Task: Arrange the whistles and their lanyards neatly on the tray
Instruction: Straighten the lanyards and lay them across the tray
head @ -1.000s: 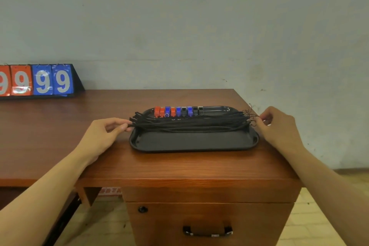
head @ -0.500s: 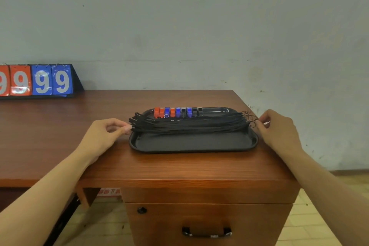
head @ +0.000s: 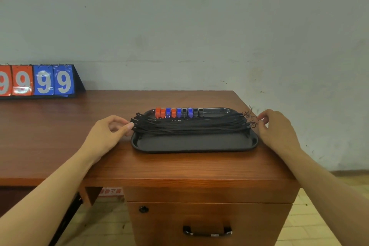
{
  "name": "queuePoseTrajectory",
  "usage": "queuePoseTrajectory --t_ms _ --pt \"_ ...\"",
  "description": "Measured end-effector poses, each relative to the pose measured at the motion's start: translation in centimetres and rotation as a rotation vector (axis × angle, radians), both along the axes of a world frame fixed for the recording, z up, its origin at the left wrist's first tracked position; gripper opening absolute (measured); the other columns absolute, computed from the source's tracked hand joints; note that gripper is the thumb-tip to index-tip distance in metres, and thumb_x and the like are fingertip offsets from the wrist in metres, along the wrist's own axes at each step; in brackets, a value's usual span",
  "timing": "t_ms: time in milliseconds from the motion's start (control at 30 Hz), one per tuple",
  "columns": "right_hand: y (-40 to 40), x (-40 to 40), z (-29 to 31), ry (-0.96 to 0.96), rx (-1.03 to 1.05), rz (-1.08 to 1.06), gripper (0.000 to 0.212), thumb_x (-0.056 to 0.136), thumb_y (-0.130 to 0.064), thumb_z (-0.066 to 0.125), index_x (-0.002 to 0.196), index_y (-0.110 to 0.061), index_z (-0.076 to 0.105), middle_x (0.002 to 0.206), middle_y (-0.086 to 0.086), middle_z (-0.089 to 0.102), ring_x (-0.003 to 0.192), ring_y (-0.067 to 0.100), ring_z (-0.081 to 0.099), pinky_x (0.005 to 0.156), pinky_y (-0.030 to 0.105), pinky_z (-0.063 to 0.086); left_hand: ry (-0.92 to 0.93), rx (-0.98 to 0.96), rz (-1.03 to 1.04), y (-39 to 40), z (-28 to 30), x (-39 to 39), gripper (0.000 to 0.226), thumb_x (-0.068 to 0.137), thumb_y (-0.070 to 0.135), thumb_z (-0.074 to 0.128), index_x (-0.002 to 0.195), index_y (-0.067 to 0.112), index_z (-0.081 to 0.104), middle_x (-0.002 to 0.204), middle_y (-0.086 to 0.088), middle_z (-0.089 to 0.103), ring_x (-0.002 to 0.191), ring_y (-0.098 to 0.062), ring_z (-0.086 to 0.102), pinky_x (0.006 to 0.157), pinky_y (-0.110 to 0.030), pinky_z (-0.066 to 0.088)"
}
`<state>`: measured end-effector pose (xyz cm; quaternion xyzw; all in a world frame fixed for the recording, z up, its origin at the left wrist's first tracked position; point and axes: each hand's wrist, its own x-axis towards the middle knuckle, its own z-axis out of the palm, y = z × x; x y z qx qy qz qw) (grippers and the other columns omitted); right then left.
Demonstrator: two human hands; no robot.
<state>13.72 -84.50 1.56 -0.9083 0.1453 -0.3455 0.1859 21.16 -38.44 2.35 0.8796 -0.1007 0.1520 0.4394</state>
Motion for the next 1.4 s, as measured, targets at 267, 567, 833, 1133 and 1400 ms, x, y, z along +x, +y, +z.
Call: queuePoseTrajectory --t_ms 267,567,833,1133,1400 --pt "2.7 -4.3 2.3 -0.089 -0.029 -0.001 0.044 0.102 -0.050 0.032 0.076 -0.022 0.052 0.065 -0.005 0.057 0.059 0.015 0.056 0.060 0.030 0.045 0.057 0.119 0.100 -1.3 1.3 -2.0 0.057 0.105 0.051 0.037 0.075 0.016 0.069 0.073 -0.005 0.072 0.076 -0.023 0.069 0.071 -0.033 0.048" --pt "2.6 -3.3 2.0 0.498 -0.118 0.003 0.042 0.098 -0.052 0.042 0.074 -0.021 0.056 0.073 0.001 0.060 0.068 0.017 0.059 0.067 0.033 0.053 0.201 0.573 0.189 -3.9 1.8 -3.0 0.043 0.096 0.061 0.037 0.078 0.025 0.053 0.087 0.000 0.061 0.078 -0.021 0.060 0.078 -0.036 0.051" --pt "4.6 -3.9 3.4 0.489 0.088 0.168 0.036 0.094 -0.032 0.057 0.064 -0.015 0.049 0.064 0.007 0.050 0.062 0.020 0.052 0.066 0.032 0.048 0.261 0.508 0.087 -0.8 2.6 -2.8 0.039 0.103 0.039 0.050 0.071 0.016 0.057 0.073 -0.003 0.064 0.068 -0.017 0.060 0.061 -0.027 0.041" --pt "15.9 -7.3 4.8 0.360 0.253 0.392 0.032 0.096 -0.035 0.055 0.071 -0.015 0.053 0.072 0.015 0.059 0.070 0.028 0.061 0.074 0.042 0.052 0.262 0.467 0.214 11.3 4.7 -10.3 0.040 0.103 0.038 0.051 0.083 0.008 0.069 0.080 -0.008 0.069 0.073 -0.017 0.062 0.061 -0.027 0.041" --pt "29.9 -10.1 3.9 0.398 0.395 0.662 0.043 0.099 -0.044 0.054 0.076 -0.008 0.055 0.067 0.014 0.057 0.062 0.020 0.055 0.069 0.037 0.048 0.263 0.582 0.379 26.0 6.7 -19.2 0.037 0.103 0.040 0.052 0.076 0.019 0.065 0.074 0.001 0.066 0.073 -0.017 0.062 0.062 -0.029 0.040"
